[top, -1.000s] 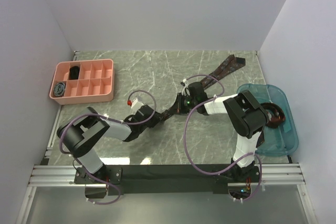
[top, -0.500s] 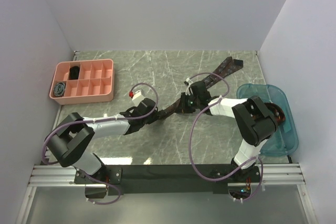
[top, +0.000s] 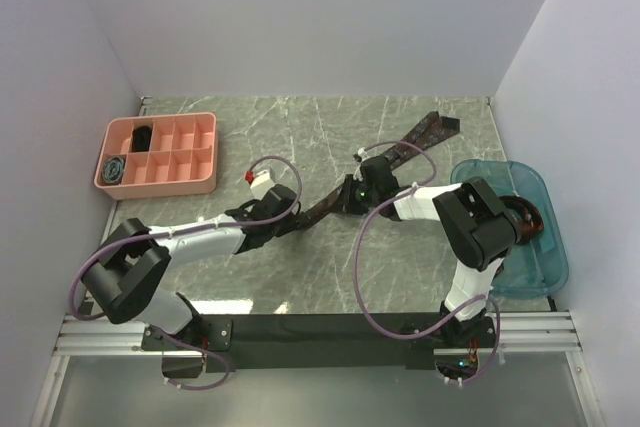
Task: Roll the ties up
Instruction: Roll the tie
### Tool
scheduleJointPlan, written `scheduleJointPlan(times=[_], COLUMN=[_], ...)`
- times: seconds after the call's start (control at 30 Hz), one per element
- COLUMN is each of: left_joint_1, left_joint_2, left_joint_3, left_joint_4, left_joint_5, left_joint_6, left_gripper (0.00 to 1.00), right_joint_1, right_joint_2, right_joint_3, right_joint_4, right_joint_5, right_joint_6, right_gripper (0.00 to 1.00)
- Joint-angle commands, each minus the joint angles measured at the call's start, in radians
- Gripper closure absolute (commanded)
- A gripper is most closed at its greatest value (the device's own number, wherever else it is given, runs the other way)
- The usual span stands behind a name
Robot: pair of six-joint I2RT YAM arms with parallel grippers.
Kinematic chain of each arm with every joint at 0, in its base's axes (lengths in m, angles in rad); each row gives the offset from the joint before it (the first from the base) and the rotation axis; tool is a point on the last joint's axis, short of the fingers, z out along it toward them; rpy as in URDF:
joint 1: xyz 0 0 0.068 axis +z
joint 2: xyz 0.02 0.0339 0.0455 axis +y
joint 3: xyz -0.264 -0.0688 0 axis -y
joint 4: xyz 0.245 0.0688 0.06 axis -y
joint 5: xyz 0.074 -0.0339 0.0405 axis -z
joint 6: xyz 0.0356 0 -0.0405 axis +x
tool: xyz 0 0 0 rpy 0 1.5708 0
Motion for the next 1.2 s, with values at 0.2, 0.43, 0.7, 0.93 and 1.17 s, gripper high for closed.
scheduleJointPlan(times=[0.2,0.43,0.7,0.93,1.17], left_joint_1=[0.010,0.026,0.059,0.070,0.081], left_joint_2=[0.022,0.068,0.085,0.106,0.102], left_joint_3=[0.155,0.207,0.226,0.259,0.295], left_joint_4=[-0.211,-0.310,-0.376,-0.435,-0.479], left_joint_5=[0.002,0.025,0.052,0.054,0.052], left_joint_6=[0.098,0.119,0.116,0.122,0.127], left_gripper=[0.99,0.99,0.99,0.99,0.99], right_joint_1=[0.070,0.131,0.176,0.206,0.234], right_joint_2=[-0.110,-0.067,0.050,0.128,0.183], right_joint_3=[-0.014,0.023,0.093,0.118,0.121], right_joint_4=[0.069,0.134,0.193,0.223,0.263], right_joint_5=[-0.023,-0.052,-0.101,-0.135,-0.162], right_joint_6=[-0.040,-0.017,0.009,0.035,0.065], right_gripper=[0.80,0.80,0.80,0.82,0.89])
